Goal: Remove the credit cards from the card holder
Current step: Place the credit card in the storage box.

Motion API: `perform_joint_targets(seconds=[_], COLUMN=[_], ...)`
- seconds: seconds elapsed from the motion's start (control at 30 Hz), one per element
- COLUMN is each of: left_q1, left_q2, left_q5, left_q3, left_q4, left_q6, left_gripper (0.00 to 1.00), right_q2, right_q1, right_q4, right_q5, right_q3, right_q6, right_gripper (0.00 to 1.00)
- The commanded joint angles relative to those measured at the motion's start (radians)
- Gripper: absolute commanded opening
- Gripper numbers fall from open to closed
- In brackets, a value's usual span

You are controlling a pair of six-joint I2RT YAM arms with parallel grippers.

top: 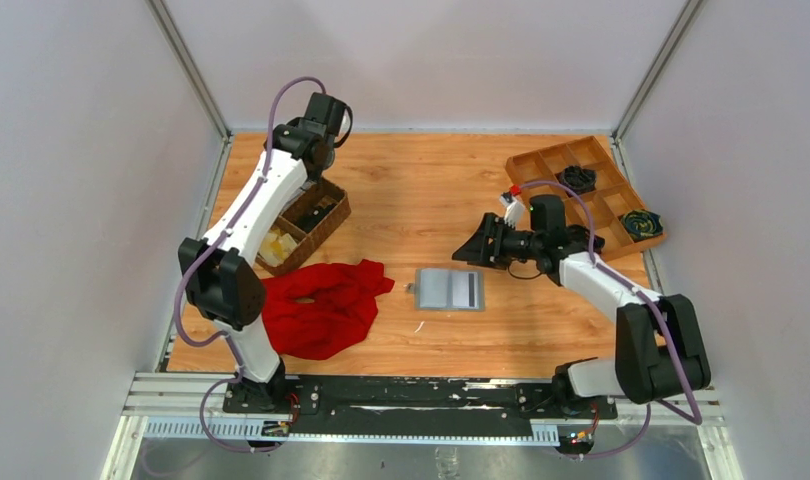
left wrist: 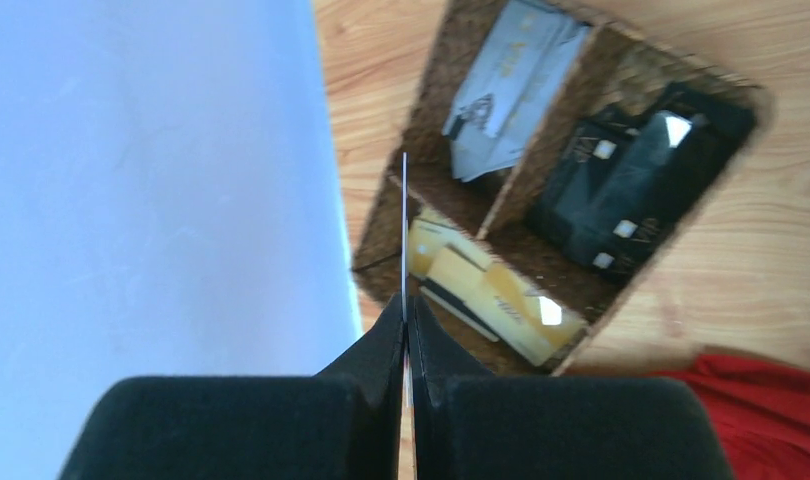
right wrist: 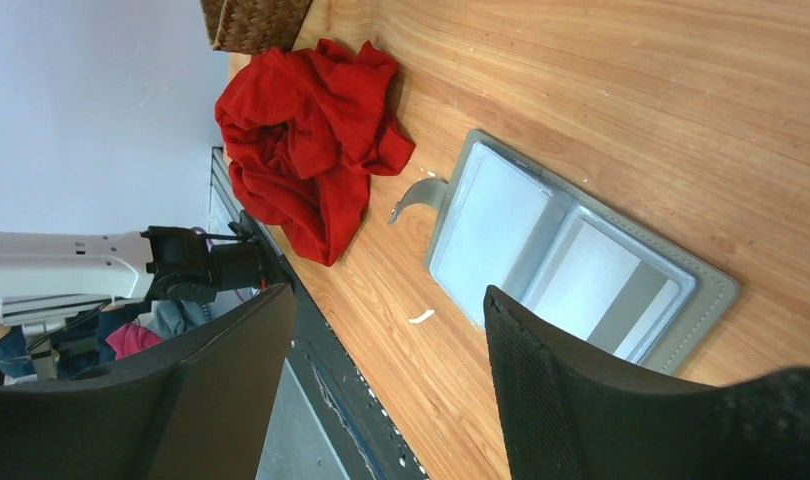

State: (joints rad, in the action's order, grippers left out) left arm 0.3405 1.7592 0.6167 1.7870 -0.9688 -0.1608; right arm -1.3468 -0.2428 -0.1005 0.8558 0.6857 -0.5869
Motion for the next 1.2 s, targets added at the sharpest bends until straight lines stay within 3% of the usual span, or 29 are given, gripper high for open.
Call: perform_joint_targets(seconds=[0.0,0.23,0.5,0.8,1.17], left_q1=[-0.016,-0.023,-0.021,-0.021,-0.026], left_q2=[0.048,0.194,0.173,0.082,0.152], left_q5=[0.149,0.178,0.256,0.226,0.222], left_q3=[0.058,0.193,0.062,-0.224,-0.331], left_q4=[-0.013,-0.012,0.014,0.253,0.543], left_q6=[-0.086,-0.113,0.007,0.003,-0.189], left_gripper=[0.0,0.0,0.0,0.0,0.0], right_q2=[0.038,-0.036,-0.148,-0.244,-0.337], right_q1=[-0.015,0.013,0.137,0.292,0.341], right_q4=[0.063,0.213,0.51,0.505,0.478], right_q5=[-0.079,-0.148,-0.283,-0.329,-0.329], right_q3=[0.039,0.158,0.358,0.394,0.477], right_q6=[0.007,0.038,0.14,0.028,-0.018], right_gripper=[0.73,0.71,0.71,0.71,0.7])
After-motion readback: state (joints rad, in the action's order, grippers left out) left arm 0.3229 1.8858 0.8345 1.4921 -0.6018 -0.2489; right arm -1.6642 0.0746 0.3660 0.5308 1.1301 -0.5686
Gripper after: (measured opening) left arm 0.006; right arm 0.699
